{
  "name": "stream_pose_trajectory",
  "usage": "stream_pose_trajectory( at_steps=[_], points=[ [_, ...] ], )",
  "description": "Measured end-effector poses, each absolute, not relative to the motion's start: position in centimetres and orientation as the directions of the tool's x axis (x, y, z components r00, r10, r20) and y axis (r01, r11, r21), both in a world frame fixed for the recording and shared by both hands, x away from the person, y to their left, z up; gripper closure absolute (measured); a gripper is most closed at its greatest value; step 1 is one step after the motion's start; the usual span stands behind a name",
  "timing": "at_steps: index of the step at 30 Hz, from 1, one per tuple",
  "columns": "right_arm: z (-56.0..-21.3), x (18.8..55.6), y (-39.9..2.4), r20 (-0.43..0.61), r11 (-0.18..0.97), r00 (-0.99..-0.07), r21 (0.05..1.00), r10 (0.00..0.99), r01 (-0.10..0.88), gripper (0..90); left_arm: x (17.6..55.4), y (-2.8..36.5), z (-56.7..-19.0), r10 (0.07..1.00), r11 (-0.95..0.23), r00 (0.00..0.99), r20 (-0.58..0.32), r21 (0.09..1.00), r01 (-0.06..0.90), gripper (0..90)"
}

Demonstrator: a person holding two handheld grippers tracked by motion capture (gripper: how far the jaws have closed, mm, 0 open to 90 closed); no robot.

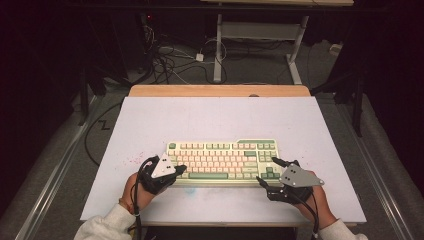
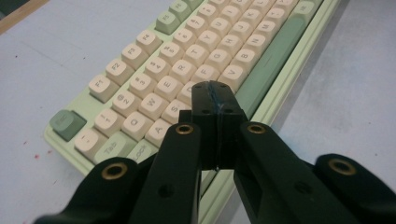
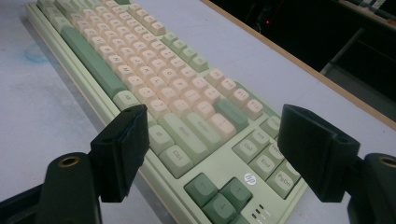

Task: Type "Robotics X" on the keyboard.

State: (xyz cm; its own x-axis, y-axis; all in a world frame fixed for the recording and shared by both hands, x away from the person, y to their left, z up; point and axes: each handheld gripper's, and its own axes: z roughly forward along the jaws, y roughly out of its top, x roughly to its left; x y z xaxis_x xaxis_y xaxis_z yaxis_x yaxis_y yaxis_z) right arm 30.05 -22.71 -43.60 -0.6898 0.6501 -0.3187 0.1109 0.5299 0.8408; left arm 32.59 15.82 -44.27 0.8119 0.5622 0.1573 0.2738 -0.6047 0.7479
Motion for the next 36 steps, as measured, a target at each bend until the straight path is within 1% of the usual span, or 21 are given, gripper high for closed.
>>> stream_pose_trajectory(
  at_steps=[8, 14, 21, 30, 36],
  points=[
    [-43.8, 30.1, -22.5, -0.317, 0.534, -0.695, 0.838, 0.646, 0.115, 25.7, 33.8, 13.6, -44.0, 0.528, -0.623, 0.836, 0.145, 0.736, 0.266, 87.7],
    [-43.9, 30.2, -22.5, -0.318, 0.539, -0.7, 0.834, 0.64, 0.114, 25.6, 34.6, 11.6, -44.1, 0.492, -0.665, 0.856, 0.161, 0.704, 0.25, 87.7],
    [-44.2, 30.2, -22.5, -0.321, 0.549, -0.701, 0.827, 0.637, 0.12, 25.6, 35.2, 9.9, -44.4, 0.469, -0.687, 0.868, 0.16, 0.684, 0.245, 87.7],
    [-44.2, 30.2, -22.6, -0.323, 0.55, -0.694, 0.826, 0.644, 0.126, 25.8, 35.7, 9.0, -45.1, 0.458, -0.718, 0.873, 0.167, 0.649, 0.252, 87.7],
    [-44.3, 30.2, -22.4, -0.329, 0.562, -0.701, 0.818, 0.633, 0.123, 25.8, 35.7, 8.9, -45.1, 0.458, -0.714, 0.873, 0.166, 0.655, 0.25, 87.6]
  ],
)
